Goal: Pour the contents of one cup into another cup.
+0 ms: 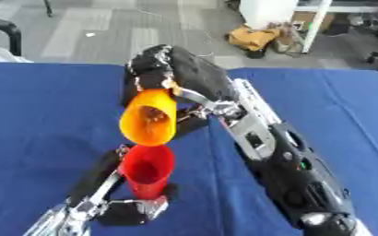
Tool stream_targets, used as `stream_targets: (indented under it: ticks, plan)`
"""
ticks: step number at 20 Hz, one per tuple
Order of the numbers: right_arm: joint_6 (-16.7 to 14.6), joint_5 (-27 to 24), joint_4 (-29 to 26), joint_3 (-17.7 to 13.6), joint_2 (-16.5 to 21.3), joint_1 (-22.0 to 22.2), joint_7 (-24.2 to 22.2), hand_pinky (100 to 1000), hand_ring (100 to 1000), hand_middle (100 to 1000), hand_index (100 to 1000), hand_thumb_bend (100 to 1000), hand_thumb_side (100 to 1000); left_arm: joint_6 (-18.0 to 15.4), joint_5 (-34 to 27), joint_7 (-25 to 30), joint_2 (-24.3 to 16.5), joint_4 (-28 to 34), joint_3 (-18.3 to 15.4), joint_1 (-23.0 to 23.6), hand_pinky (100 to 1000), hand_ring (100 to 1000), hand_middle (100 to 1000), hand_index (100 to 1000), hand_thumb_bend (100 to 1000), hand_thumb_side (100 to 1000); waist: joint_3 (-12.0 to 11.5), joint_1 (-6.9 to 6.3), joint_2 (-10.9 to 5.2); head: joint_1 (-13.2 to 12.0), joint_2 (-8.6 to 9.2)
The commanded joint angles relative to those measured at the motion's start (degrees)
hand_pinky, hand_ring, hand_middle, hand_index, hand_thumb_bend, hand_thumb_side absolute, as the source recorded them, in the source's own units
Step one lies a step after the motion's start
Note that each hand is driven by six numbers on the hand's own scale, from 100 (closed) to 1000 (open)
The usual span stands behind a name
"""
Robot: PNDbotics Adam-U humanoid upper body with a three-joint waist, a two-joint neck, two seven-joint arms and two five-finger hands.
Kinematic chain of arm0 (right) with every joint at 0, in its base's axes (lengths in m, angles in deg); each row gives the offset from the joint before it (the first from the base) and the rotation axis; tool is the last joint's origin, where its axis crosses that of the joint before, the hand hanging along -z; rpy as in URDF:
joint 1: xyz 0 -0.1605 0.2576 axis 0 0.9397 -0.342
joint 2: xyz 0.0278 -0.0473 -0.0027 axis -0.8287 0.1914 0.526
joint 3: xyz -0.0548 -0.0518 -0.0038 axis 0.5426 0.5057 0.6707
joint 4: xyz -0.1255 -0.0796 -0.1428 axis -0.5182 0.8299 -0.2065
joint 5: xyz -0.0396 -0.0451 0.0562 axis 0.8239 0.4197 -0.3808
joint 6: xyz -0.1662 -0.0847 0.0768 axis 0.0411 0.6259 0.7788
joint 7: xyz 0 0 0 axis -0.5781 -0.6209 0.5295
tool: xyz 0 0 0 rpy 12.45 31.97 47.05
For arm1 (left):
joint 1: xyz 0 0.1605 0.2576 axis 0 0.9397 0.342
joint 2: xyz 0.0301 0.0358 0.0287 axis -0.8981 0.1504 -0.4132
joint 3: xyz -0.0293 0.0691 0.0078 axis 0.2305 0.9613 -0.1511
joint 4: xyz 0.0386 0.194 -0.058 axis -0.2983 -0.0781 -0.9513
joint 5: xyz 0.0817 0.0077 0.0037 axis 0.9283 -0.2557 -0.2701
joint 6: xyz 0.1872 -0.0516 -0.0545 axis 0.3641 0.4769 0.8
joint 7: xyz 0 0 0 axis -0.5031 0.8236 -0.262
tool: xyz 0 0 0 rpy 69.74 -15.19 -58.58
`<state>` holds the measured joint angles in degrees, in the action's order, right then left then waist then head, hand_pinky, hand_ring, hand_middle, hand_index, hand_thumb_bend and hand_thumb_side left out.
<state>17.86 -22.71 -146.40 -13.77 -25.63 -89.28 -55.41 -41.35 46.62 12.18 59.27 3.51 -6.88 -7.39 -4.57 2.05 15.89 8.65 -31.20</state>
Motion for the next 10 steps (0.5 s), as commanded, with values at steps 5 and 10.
stream_targets:
  ticks: [5,10]
  plan:
    - [0.0,2.0,-1.5,-0.1,1.0,-1.2,1.5,452,416,476,554,100,175,0.1,-0.2,0.0,-0.2,1.2,-0.7,-1.1,512,361,384,572,100,582,0.0,-0.29,-1.23,-0.2,0.06]
    - [0.0,3.4,-1.6,0.0,1.3,-1.1,2.5,454,419,478,557,100,187,0.1,-0.2,0.1,-0.3,1.3,-0.6,-1.0,513,361,386,573,100,584,0.0,-0.31,-1.20,-0.2,0.02]
